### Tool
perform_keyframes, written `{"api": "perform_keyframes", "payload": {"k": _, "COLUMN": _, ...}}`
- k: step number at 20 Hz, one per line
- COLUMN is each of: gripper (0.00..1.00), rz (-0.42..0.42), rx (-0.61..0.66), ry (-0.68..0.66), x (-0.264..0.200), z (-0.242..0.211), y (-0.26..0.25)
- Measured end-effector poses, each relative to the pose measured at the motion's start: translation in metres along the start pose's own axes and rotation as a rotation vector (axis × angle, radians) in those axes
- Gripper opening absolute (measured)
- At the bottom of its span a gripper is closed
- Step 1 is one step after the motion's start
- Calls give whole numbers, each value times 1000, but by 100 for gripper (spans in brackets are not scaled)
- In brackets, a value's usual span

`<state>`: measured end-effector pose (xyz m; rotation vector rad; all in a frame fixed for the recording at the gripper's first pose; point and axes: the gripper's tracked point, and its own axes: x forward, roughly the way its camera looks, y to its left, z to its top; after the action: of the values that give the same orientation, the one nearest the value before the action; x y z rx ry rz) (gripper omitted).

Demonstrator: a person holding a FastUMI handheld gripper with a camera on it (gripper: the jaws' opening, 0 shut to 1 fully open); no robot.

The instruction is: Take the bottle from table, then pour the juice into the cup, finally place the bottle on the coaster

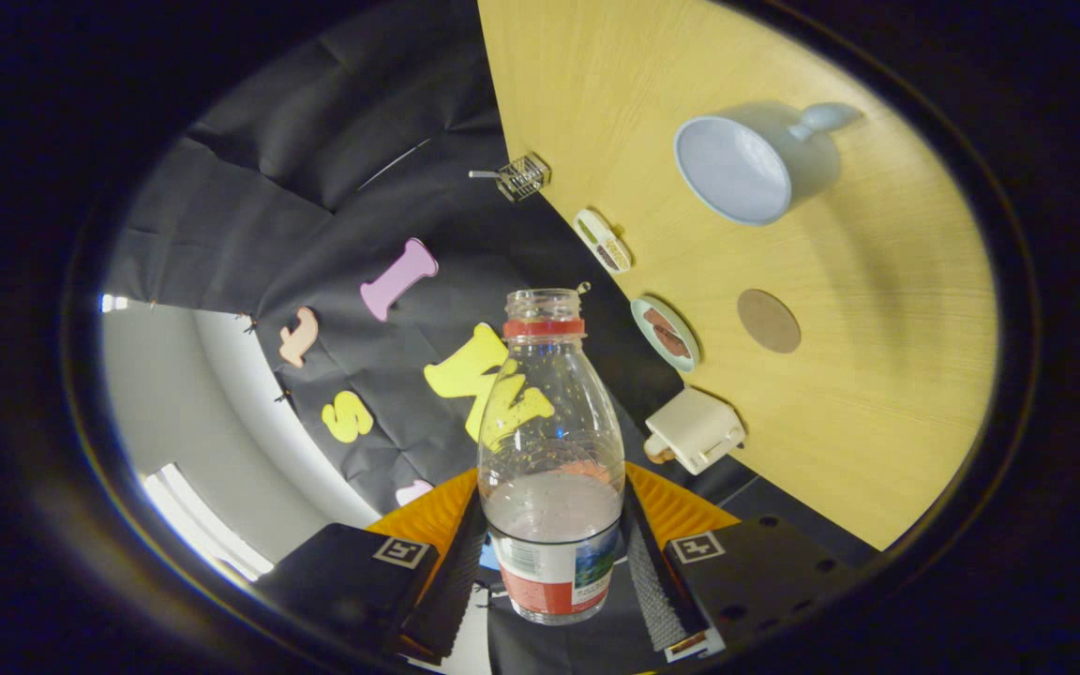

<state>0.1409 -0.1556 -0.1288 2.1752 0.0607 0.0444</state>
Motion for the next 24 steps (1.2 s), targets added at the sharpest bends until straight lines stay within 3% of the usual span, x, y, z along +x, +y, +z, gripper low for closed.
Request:
{"api": "perform_keyframes", "payload": {"k": 7, "gripper": 78, "rz": -1, "rx": -13, "ry": -6, "x": 1, "z": 2, "y": -4}}
{"api": "perform_keyframes", "payload": {"k": 11, "gripper": 78, "rz": 0, "rx": -110, "ry": -20, "x": 0, "z": 0, "y": -8}}
{"api": "perform_keyframes", "payload": {"k": 15, "gripper": 78, "rz": -72, "rx": -400, "ry": -51, "x": 0, "z": 4, "y": -35}}
{"api": "perform_keyframes", "payload": {"k": 19, "gripper": 78, "rz": -97, "rx": -598, "ry": -51, "x": 1, "z": -2, "y": -51}}
{"api": "perform_keyframes", "payload": {"k": 24, "gripper": 78, "rz": -114, "rx": -933, "ry": -49, "x": -4, "z": -16, "y": -62}}
